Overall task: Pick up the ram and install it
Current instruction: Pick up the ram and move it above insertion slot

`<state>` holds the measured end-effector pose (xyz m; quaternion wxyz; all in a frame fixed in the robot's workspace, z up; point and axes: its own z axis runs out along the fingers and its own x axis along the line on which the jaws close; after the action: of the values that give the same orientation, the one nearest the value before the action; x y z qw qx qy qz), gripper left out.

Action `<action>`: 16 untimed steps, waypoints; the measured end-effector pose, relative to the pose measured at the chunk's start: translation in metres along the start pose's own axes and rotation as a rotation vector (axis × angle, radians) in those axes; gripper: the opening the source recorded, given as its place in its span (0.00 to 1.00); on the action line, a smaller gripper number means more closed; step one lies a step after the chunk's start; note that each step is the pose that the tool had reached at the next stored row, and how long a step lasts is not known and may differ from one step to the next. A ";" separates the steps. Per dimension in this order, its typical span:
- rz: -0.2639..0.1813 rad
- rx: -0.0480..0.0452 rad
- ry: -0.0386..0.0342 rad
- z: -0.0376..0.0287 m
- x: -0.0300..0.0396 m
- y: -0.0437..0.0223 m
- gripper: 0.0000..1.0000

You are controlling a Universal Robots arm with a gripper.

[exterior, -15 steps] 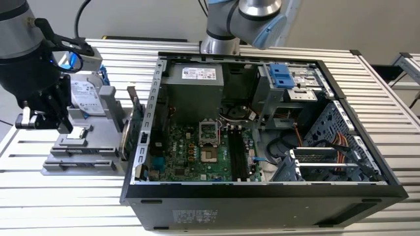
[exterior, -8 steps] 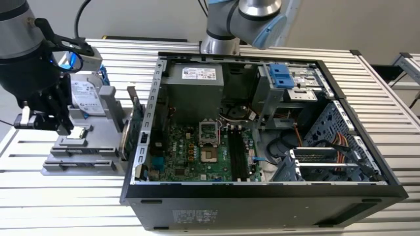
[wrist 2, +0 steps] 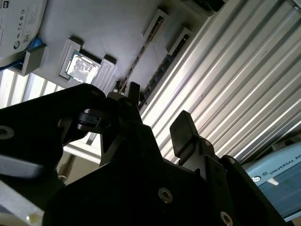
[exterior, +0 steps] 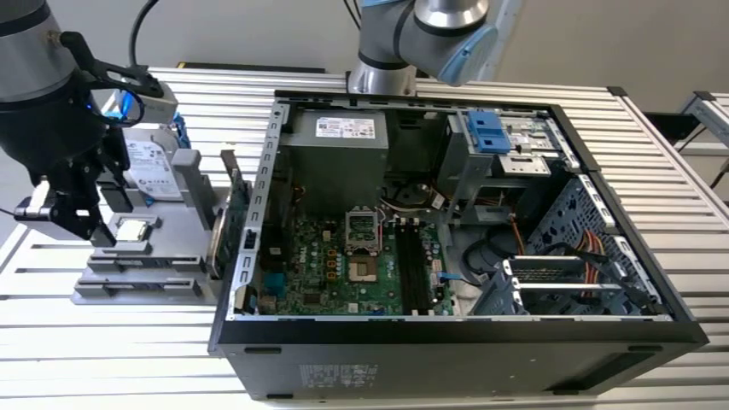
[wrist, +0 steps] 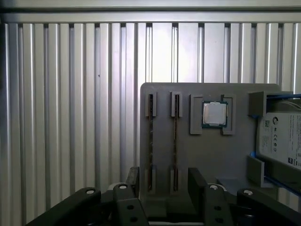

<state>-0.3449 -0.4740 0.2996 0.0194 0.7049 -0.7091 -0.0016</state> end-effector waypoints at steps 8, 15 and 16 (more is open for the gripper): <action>-0.001 0.0001 0.0000 0.0036 -0.0001 -0.0001 1.00; -0.002 0.0001 0.0001 0.0100 -0.0002 -0.0003 1.00; -0.002 0.0000 0.0000 0.0110 -0.0003 -0.0003 1.00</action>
<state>-0.3449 -0.4740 0.2886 0.0194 0.7055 -0.7084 -0.0016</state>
